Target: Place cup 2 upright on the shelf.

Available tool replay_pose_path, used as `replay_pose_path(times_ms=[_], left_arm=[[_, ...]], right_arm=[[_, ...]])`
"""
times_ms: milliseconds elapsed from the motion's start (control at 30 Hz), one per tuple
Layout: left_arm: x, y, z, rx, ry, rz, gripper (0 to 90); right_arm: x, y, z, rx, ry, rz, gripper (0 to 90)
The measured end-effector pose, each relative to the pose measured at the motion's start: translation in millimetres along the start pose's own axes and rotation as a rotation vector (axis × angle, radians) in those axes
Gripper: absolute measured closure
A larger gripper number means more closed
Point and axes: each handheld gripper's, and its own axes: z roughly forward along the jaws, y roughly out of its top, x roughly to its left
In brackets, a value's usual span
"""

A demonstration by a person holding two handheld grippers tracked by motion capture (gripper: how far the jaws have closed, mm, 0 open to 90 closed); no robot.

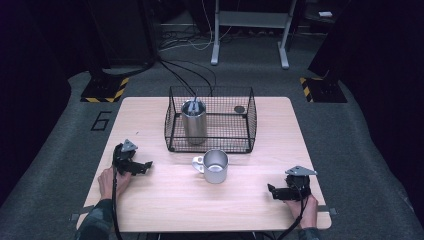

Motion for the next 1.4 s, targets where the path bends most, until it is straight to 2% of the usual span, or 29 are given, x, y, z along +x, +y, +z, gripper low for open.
replay_pose_path(times_ms=[67, 233, 333, 467, 500, 567, 600, 633, 733, 800, 833, 867, 900, 933, 1200, 1400], left_arm=[[1.8, 0.2, 0.8, -0.003, -0.001, -0.006, 0.1], [0.9, -0.3, 1.8, -0.012, -0.001, -0.016, 0.1], [1.0, -0.3, 1.7, -0.012, -0.001, -0.017, 0.1], [1.4, -0.3, 1.7, -0.012, 0.002, -0.010, 0.1], [2.2, 0.3, 0.8, 0.000, -0.001, -0.004, 0.1], [3.3, 0.5, 0.1, 0.013, 0.000, 0.009, 0.1], [3.3, 0.5, 0.1, 0.013, 0.000, 0.009, 0.1], [2.6, 0.2, 1.3, 0.000, 0.000, -0.005, 0.1], [2.8, 0.2, 0.6, 0.011, -0.004, -0.005, 0.1], [3.0, 0.3, 1.4, 0.000, 0.001, -0.008, 0.1], [2.9, 0.0, 1.9, -0.009, 0.013, -0.022, 0.1], [4.2, 0.2, 1.7, -0.003, 0.012, -0.011, 0.1], [4.0, 0.4, 2.3, -0.012, 0.013, -0.022, 0.1], [5.0, 1.0, 1.1, 0.003, 0.011, -0.015, 0.1], [5.2, 1.0, 1.1, 0.005, 0.013, -0.019, 0.1], [4.3, 0.3, 2.5, -0.012, 0.015, -0.032, 0.1]], right_arm=[[5.1, 4.3, -5.3, -0.015, 0.043, -0.009, 0.7], [16.2, 10.3, -12.0, -0.033, 0.070, -0.044, 0.8], [28.2, 17.9, -14.5, -0.055, 0.120, -0.059, 1.1], [38.0, 25.1, -12.0, -0.054, 0.154, -0.081, 1.2], [43.2, 30.6, -9.5, -0.055, 0.180, -0.108, 1.2], [48.4, 35.9, -5.7, -0.058, 0.204, -0.125, 1.2], [48.4, 35.9, -5.7, -0.058, 0.204, -0.125, 1.2], [55.2, 40.7, -3.2, -0.057, 0.218, -0.138, 1.3], [64.1, 47.1, 2.1, -0.060, 0.241, -0.162, 1.3], [66.4, 49.0, 3.8, -0.054, 0.251, -0.166, 1.2], [70.7, 52.5, 8.5, -0.057, 0.269, -0.162, 0.8], [72.8, 54.1, 10.3, -0.048, 0.279, -0.163, 0.8], [74.9, 55.7, 12.8, -0.054, 0.282, -0.172, 0.8], [77.3, 57.6, 14.1, -0.044, 0.286, -0.173, 0.8], [94.2, 73.0, 22.8, -0.048, 0.323, -0.208, 0.8], [105.0, 84.8, 30.0, -0.060, 0.340, -0.225, 1.0]])
